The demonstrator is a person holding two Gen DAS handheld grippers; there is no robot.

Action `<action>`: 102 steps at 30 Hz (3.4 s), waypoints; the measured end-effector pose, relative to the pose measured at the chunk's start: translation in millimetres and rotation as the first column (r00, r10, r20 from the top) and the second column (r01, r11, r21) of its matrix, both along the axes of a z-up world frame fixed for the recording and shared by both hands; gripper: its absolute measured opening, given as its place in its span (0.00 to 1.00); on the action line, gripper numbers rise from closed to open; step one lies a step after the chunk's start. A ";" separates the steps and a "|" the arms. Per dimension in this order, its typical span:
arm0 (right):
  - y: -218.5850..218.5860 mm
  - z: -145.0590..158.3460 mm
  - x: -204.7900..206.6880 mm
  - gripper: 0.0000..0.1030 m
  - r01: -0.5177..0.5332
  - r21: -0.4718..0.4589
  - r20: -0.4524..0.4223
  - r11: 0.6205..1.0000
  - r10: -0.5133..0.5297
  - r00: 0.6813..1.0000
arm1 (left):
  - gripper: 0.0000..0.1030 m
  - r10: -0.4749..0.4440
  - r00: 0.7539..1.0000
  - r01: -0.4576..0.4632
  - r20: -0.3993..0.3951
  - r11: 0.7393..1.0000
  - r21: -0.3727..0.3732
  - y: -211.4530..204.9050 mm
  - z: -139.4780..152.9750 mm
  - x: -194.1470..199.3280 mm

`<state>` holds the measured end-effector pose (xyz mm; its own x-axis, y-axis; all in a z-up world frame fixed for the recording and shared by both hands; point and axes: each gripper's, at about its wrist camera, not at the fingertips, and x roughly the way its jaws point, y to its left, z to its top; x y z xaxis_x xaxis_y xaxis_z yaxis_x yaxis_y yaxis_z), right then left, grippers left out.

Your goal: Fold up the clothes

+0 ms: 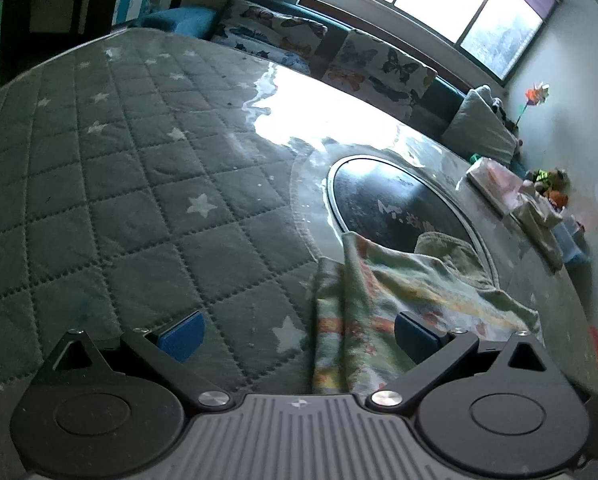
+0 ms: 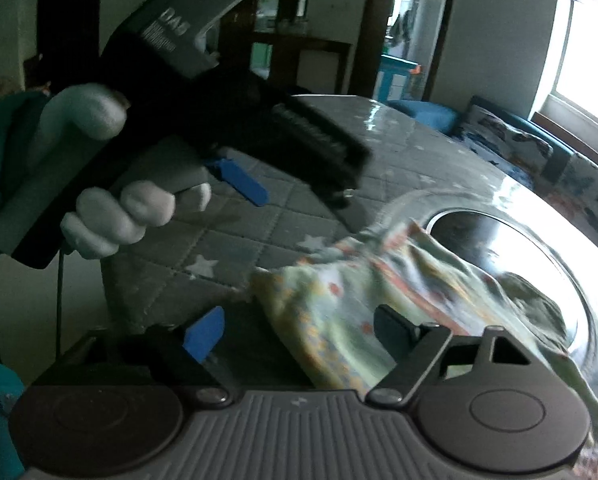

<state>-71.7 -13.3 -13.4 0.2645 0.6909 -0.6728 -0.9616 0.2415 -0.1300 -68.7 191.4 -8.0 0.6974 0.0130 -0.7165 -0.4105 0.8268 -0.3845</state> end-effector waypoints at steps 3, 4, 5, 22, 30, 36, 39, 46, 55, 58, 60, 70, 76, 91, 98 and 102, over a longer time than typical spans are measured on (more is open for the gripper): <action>12.6 -4.2 -6.3 0.66 -0.017 -0.032 0.010 0.999 0.018 1.000 | 0.99 -0.007 1.000 0.007 0.004 0.999 -0.032 2.9 -0.7 0.1; 15.5 -6.1 -7.5 0.56 -0.017 -0.043 0.012 0.999 0.018 1.000 | 0.99 -0.009 1.000 0.009 0.005 0.999 -0.043 3.1 -1.0 0.6; 18.4 -8.1 -8.6 0.51 -0.017 -0.054 0.014 0.998 0.017 1.000 | 0.99 -0.011 1.000 0.012 0.006 0.999 -0.053 3.3 -1.2 1.1; -22.7 33.4 32.0 0.10 0.161 0.160 -0.194 0.974 -0.129 0.972 | 0.90 -0.041 0.999 0.035 -0.013 0.959 -0.281 -1.0 -3.9 32.7; -40.6 42.9 38.0 0.09 0.173 0.222 -0.240 0.959 -0.118 0.964 | 0.51 -0.082 0.996 0.065 -0.024 0.915 -0.397 -8.6 -15.7 57.7; -45.9 37.1 41.2 0.11 0.169 0.229 -0.271 0.959 -0.104 0.957 | 0.19 -0.100 0.995 0.082 -0.022 0.905 -0.417 -11.7 -26.5 60.8; -60.5 34.8 51.1 0.20 0.197 0.241 -0.295 0.950 -0.122 0.948 | 0.17 -0.102 0.995 0.086 -0.018 0.905 -0.417 -11.3 -27.4 59.8; -130.3 26.3 93.7 0.34 0.461 0.200 -0.315 0.864 -0.389 0.866 | 0.17 -0.115 0.993 0.104 -0.005 0.912 -0.396 -13.8 -27.6 58.7; -203.3 -13.8 180.1 0.36 0.762 0.096 -0.338 0.640 -0.699 0.630 | 0.17 -0.138 0.990 0.127 -0.010 0.934 -0.333 -22.5 -22.9 60.9; -208.3 -23.9 190.8 0.37 0.780 0.104 -0.382 0.617 -0.699 0.604 | 0.17 -0.141 0.990 0.129 -0.014 0.938 -0.320 -23.9 -22.4 61.9; -207.8 -25.7 189.4 0.37 0.774 0.114 -0.390 0.623 -0.688 0.612 | 0.17 -0.147 0.989 0.135 -0.016 0.943 -0.304 -25.7 -21.3 62.6; -202.7 -1.9 162.9 0.09 0.740 0.181 -0.395 0.648 -0.641 0.658 | 0.13 -0.194 0.981 0.193 0.015 0.958 -0.211 -37.4 0.4 68.3; -218.4 31.4 143.3 0.09 0.728 0.256 -0.337 0.636 -0.647 0.684 | 0.11 -0.271 0.961 0.276 0.059 0.949 -0.149 -58.7 24.9 84.4; -305.8 87.7 142.4 0.09 0.820 0.310 -0.177 0.481 -0.819 0.546 | 0.11 -0.481 0.871 0.490 0.098 0.867 -0.096 -161.9 54.9 172.3; -335.4 87.2 150.5 0.09 0.857 0.302 -0.162 0.417 -0.864 0.477 | 0.12 -0.552 0.830 0.557 0.084 0.827 -0.070 -206.4 54.0 206.2; -349.3 76.1 156.3 0.09 0.879 0.281 -0.170 0.385 -0.882 0.440 | 0.12 -0.577 0.814 0.581 0.066 0.811 -0.070 -225.1 44.0 222.0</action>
